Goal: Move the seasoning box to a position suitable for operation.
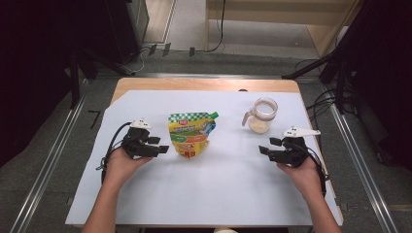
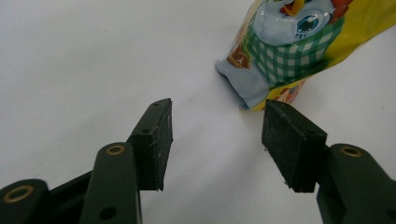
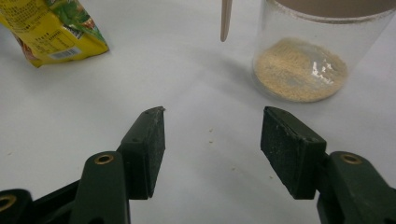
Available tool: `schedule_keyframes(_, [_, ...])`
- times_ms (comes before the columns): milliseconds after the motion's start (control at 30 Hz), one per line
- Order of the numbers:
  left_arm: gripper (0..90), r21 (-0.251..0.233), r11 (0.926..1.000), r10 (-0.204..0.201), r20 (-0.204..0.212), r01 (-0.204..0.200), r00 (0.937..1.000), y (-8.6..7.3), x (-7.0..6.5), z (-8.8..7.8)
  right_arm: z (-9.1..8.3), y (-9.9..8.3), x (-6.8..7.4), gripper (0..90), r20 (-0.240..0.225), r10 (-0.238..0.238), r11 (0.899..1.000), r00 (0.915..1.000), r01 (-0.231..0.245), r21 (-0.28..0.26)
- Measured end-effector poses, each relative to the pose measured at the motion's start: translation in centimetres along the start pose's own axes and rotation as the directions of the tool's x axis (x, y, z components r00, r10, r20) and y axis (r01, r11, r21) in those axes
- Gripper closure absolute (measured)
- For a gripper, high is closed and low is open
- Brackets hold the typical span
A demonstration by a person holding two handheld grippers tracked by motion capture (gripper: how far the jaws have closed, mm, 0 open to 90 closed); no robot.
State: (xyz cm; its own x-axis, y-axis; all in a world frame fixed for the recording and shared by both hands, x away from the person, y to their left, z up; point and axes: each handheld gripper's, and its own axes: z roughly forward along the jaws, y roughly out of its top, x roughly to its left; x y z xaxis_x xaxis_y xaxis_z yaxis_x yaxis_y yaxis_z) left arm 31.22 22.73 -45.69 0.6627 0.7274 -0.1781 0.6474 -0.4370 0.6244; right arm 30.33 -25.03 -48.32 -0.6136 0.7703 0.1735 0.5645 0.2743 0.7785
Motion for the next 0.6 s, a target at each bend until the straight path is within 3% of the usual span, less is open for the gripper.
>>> schedule_keyframes(67, [42.0, -0.005, 0.9997, -0.023, 0.012, 0.023, 0.9997, 0.04, 0.15, 0.05, 0.15, 0.0, 0.04, 40.8, 0.004, -0.005, 1.0, 1.0, 0.005, 0.0])
schedule_keyframes(433, [39.0, -0.022, 0.9994, -0.026, 0.007, 0.026, 0.9996, 0.02, 0.31, -0.18, 0.4, 0.13, 0.12, 39.9, -0.008, 0.011, 1.0, 0.9999, -0.011, 0.004])
schedule_keyframes(600, [39.1, -0.026, 0.9994, -0.023, 0.01, 0.023, 0.9997, -0.11, 0.29, -0.4, 0.66, 0.53, 0.51, 39.4, -0.01, -0.003, 1.0, 0.9999, 0.003, -0.007])
